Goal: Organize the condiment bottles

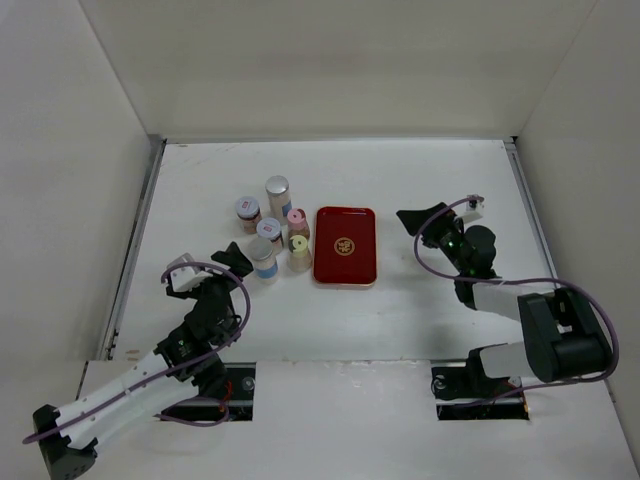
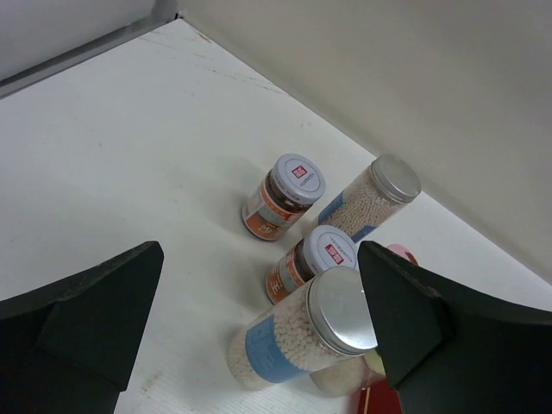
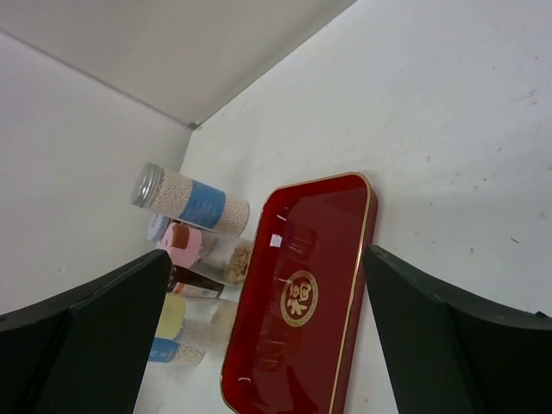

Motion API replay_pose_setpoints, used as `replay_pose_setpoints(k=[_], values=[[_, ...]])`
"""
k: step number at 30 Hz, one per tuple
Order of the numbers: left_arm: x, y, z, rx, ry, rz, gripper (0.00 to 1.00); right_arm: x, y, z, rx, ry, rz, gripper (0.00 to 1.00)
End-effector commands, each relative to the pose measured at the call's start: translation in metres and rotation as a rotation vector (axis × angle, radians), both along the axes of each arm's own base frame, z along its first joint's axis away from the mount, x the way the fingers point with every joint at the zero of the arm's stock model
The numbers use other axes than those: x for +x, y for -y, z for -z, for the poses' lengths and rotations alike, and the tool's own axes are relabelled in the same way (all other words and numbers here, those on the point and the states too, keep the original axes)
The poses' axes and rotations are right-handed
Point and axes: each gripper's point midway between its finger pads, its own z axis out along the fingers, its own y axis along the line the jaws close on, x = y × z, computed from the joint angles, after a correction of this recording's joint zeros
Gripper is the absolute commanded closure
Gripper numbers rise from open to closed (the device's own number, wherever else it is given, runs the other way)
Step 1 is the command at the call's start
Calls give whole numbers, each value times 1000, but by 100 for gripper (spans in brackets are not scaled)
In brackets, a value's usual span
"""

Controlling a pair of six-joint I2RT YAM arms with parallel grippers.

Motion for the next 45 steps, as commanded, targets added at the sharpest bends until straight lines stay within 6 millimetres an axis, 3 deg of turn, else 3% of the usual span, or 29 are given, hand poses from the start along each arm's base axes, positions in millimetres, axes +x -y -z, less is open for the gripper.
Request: replay_pose_setpoints(k=[1, 15, 23, 24, 27, 28, 36, 39, 45], values=[[-1, -1, -16, -54, 41, -2, 0, 2, -4, -15, 39, 58, -33, 0], [1, -3, -16, -18, 24, -10, 0, 3, -3, -16, 67, 77, -43, 0], [6, 11, -13, -13, 26, 65, 0, 4, -3, -17, 72, 78, -45, 0], [7, 16, -11, -4, 20, 89, 2, 3, -3, -17, 72, 77, -42, 0], [13, 34, -12, 25, -1, 166, 39, 4, -5, -15, 71, 72, -51, 0], [15, 38, -10, 41, -17, 179, 42, 4, -5, -15, 72, 71, -53, 0], [34, 79, 14, 157, -152, 307, 17, 4, -5, -16, 70, 74, -51, 0], [37, 83, 17, 164, -165, 321, 12, 5, -5, -16, 70, 74, -53, 0], [38, 73, 15, 158, -157, 281, 11, 8, -6, -13, 67, 66, -57, 0]])
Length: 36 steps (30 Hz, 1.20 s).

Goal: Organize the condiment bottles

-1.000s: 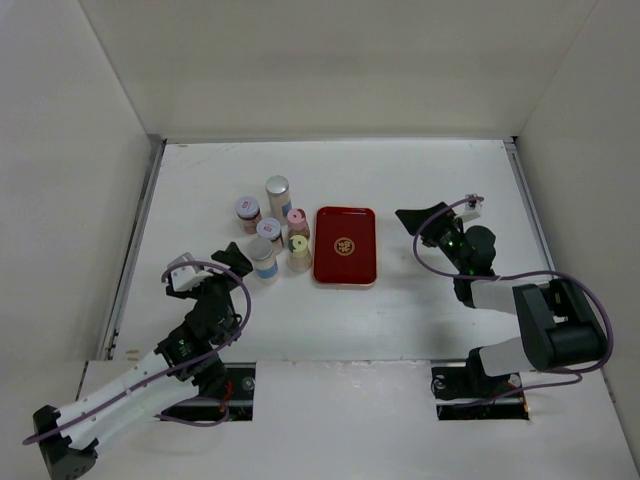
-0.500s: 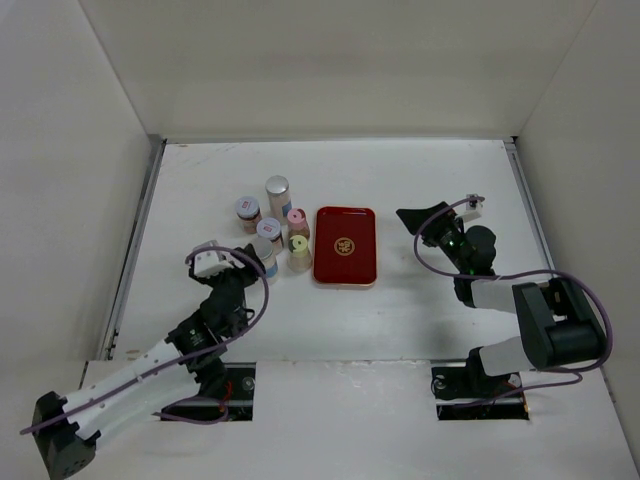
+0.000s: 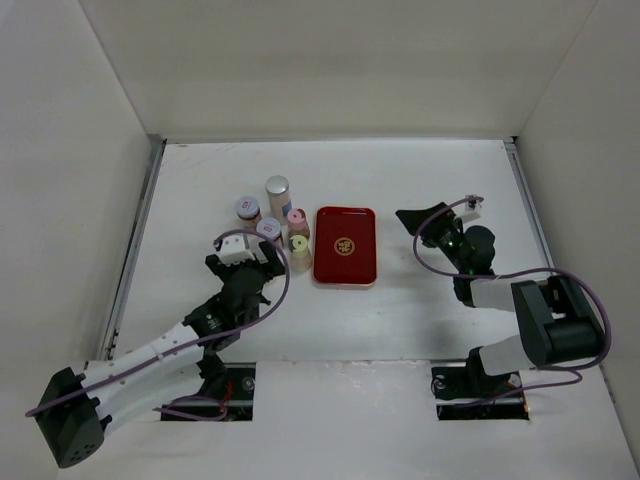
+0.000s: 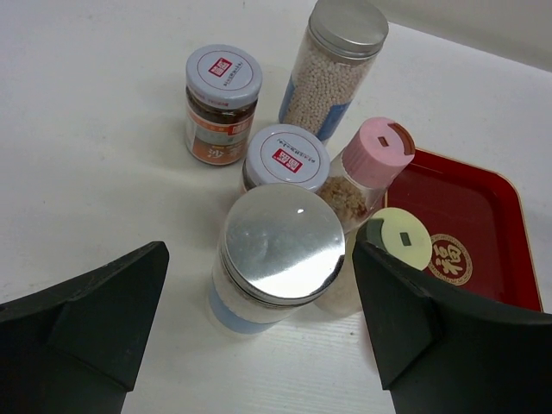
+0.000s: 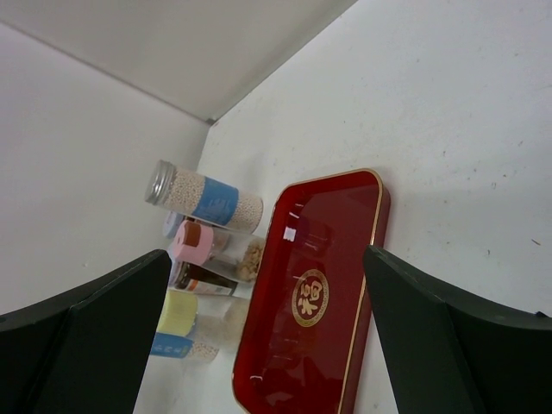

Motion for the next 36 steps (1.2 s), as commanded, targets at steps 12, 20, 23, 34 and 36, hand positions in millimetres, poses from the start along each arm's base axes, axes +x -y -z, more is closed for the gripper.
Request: replay_pose_setpoints(k=[12, 20, 23, 34, 36], values=[[28, 29, -7, 13, -65, 69, 12, 4, -3, -19, 12, 73, -21, 0], [37, 16, 0, 17, -82, 14, 29, 6, -5, -18, 10, 73, -30, 0], [40, 15, 4, 30, -95, 7, 50, 5, -5, -19, 10, 74, -30, 0], [-17, 9, -76, -58, 30, 111, 75, 6, -5, -17, 10, 70, -30, 0], [-29, 21, -96, -87, 52, 175, 75, 6, -5, -18, 11, 70, -30, 0]])
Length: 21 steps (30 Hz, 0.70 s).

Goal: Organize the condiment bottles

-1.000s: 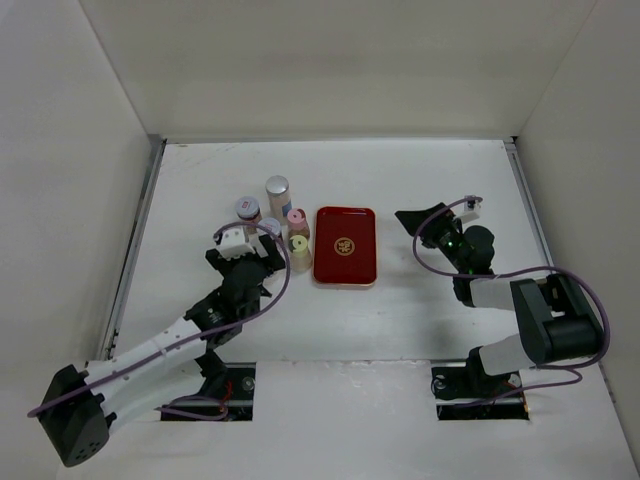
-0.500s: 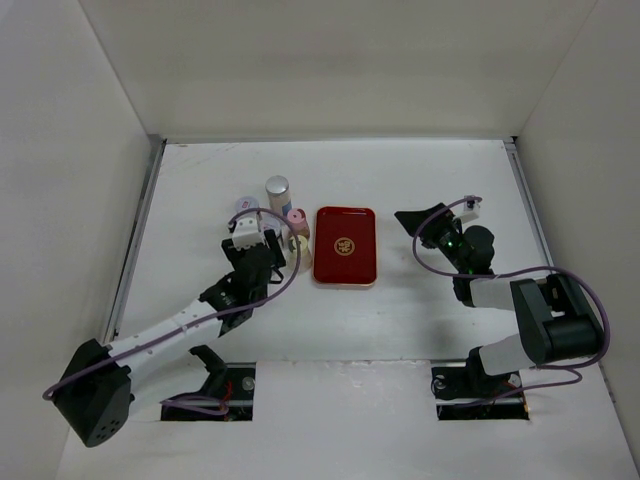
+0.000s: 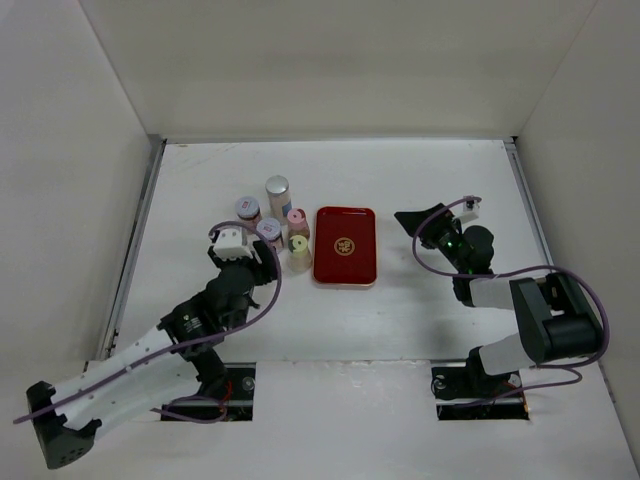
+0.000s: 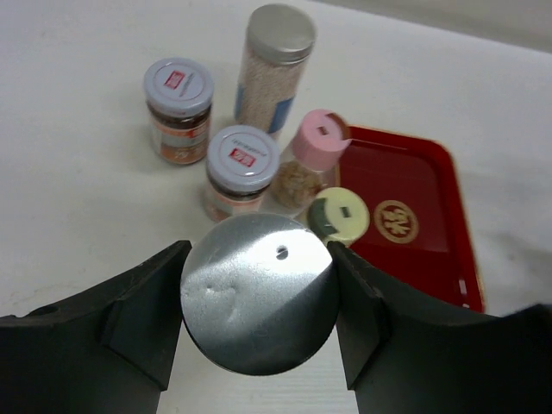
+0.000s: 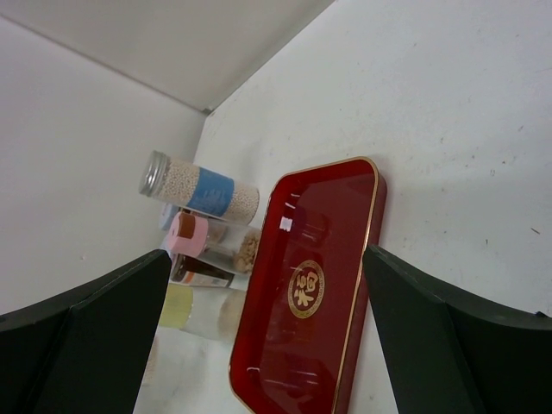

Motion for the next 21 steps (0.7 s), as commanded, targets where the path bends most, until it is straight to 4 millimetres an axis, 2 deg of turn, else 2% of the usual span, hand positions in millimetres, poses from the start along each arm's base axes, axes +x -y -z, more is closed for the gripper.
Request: replay_pose_setpoints(k=[1, 5, 8, 10, 12, 14, 17, 21], values=[[-14, 16, -65, -111, 90, 63, 75, 7, -2, -25, 18, 89, -13, 0], [-20, 63, -99, -153, 117, 178, 75, 7, -3, -25, 19, 89, -14, 0], [-1, 102, -119, -116, 155, 204, 75, 6, -3, -26, 19, 90, -14, 0], [22, 121, -121, -73, 173, 185, 75, 6, -3, -26, 20, 92, -14, 0], [47, 140, -120, -52, 181, 181, 75, 6, -2, -27, 20, 93, -14, 0], [73, 150, -113, -41, 175, 166, 75, 6, -2, -27, 20, 95, -14, 0], [107, 157, -101, -36, 164, 145, 75, 6, -2, -29, 20, 98, -14, 0], [139, 163, -84, -36, 154, 140, 75, 5, -4, -29, 20, 100, -17, 0]])
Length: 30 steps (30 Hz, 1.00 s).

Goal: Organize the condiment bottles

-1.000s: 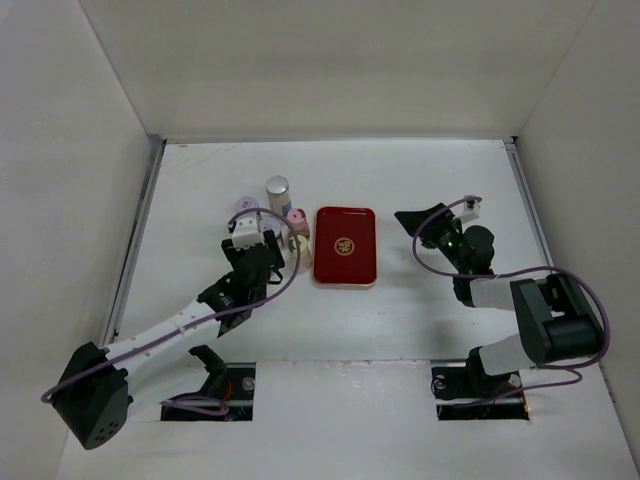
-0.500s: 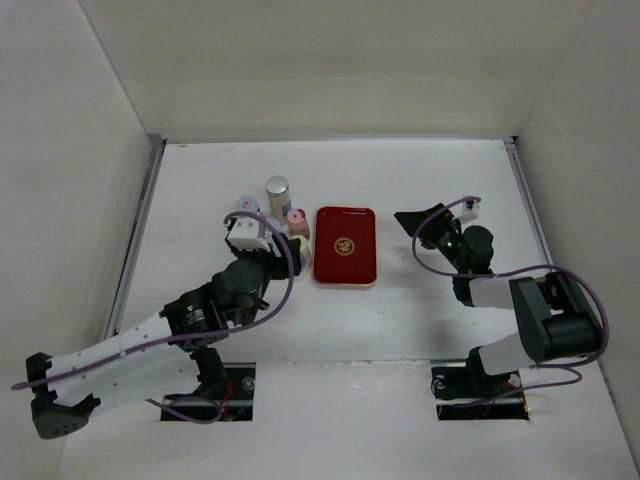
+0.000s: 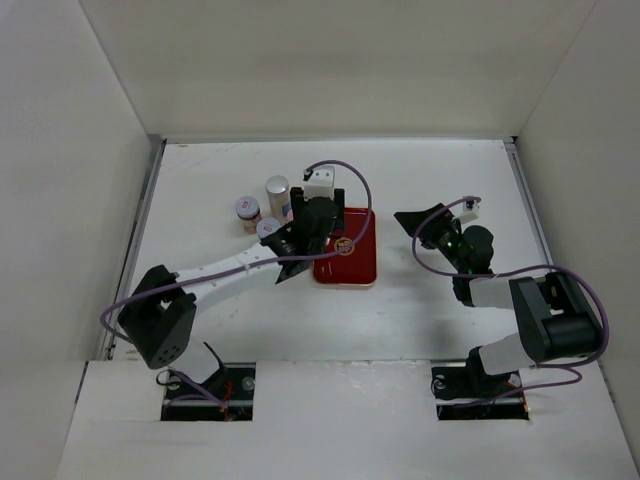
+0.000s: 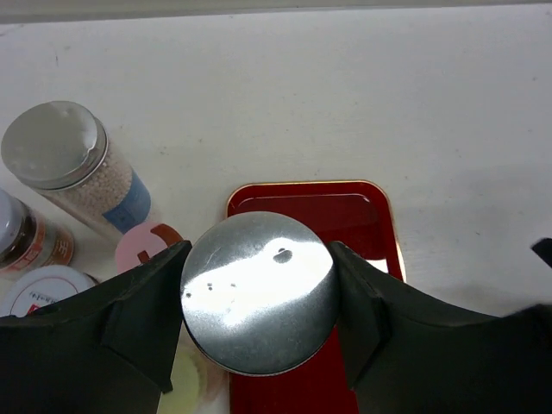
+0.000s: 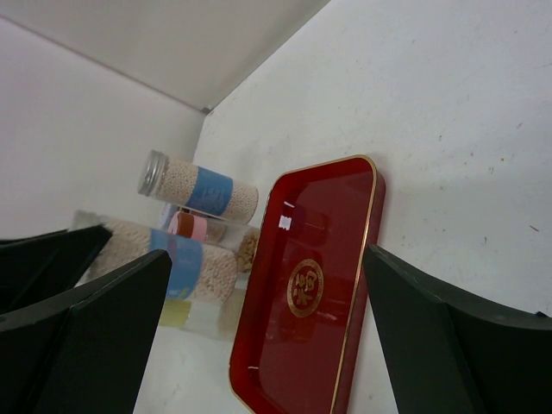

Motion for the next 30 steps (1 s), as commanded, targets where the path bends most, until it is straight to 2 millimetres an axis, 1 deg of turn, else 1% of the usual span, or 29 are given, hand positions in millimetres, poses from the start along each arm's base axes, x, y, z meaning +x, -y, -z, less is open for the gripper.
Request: replay_pose_setpoints(k=[1, 5, 8, 15, 20, 26, 30], values=[[31, 15, -76, -199, 179, 13, 75, 5, -3, -31, 16, 108, -16, 0], [53, 19, -57, -189, 160, 23, 75, 6, -4, -29, 17, 103, -18, 0], [62, 22, -44, -181, 147, 25, 75, 6, -6, -29, 16, 104, -23, 0], [79, 35, -33, -194, 154, 39, 74, 5, -7, -28, 14, 102, -26, 0], [94, 38, -22, -187, 149, 38, 73, 5, -7, -29, 14, 103, -27, 0], [103, 35, -10, -177, 166, 16, 66, 4, -9, -30, 15, 106, -32, 0], [104, 37, -5, -169, 182, 23, 58, 4, -9, -31, 16, 109, -33, 0]])
